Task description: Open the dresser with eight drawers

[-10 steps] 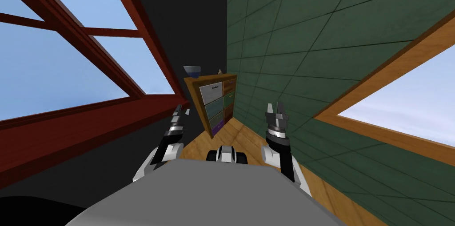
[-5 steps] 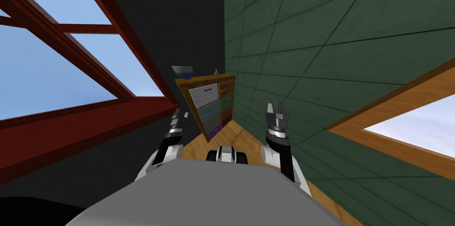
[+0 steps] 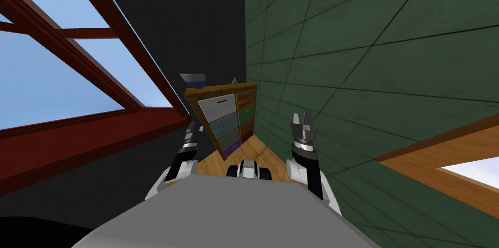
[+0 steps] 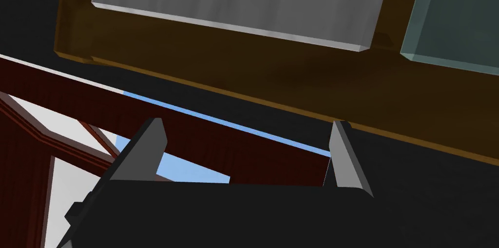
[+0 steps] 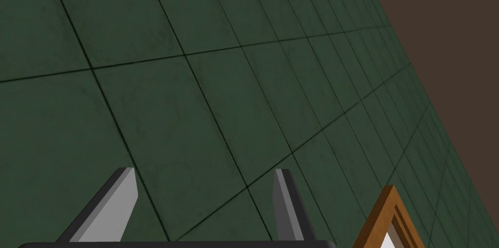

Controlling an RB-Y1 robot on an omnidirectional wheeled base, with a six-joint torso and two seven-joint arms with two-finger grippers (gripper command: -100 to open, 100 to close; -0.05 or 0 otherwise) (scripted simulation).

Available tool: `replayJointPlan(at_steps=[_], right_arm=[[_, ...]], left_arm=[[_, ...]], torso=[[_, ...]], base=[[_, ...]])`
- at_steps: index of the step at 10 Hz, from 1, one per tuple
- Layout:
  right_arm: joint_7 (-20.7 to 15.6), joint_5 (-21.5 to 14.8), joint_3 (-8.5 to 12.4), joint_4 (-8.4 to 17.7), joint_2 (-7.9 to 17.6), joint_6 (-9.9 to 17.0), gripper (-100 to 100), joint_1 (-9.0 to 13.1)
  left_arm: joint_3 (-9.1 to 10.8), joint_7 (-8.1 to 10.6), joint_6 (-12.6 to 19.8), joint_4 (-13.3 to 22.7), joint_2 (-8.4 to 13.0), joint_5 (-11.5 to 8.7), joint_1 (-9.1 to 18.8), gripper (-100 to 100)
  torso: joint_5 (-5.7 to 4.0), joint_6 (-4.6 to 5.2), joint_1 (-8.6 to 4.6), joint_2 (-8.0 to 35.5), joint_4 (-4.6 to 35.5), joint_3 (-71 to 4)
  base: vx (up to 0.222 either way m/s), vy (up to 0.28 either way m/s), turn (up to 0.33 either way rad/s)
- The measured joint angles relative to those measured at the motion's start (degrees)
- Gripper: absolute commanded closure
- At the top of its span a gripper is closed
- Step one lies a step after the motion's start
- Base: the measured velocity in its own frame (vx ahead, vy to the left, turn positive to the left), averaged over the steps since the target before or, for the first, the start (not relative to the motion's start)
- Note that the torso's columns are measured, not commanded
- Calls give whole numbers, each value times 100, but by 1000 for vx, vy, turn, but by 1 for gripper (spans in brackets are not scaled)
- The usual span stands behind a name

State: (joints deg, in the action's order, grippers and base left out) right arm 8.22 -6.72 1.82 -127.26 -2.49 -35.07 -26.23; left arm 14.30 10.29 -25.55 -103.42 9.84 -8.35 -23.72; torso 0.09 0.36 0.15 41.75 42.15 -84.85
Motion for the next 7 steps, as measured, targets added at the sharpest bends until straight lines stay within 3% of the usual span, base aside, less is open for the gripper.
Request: replayJointPlan(at_steps=[2,6,7], right_arm=[[0,0,0,0,0,0,0,0],[0,0,0,0,1,0,0,0],[0,0,0,0,0,0,0,0]], left_arm=[[142,11,-83,250,92,-76,25,-100],[351,10,-198,738,52,-196,103,-100],[378,26,-224,863,8,-231,114,-100]], torso=[[19,41,-8,-57,-30,-32],[37,98,-10,-108,-44,-58],[25,76,-19,-103,-40,-58]], base=[[144,-169,89],[139,-146,89],[134,-177,48]])
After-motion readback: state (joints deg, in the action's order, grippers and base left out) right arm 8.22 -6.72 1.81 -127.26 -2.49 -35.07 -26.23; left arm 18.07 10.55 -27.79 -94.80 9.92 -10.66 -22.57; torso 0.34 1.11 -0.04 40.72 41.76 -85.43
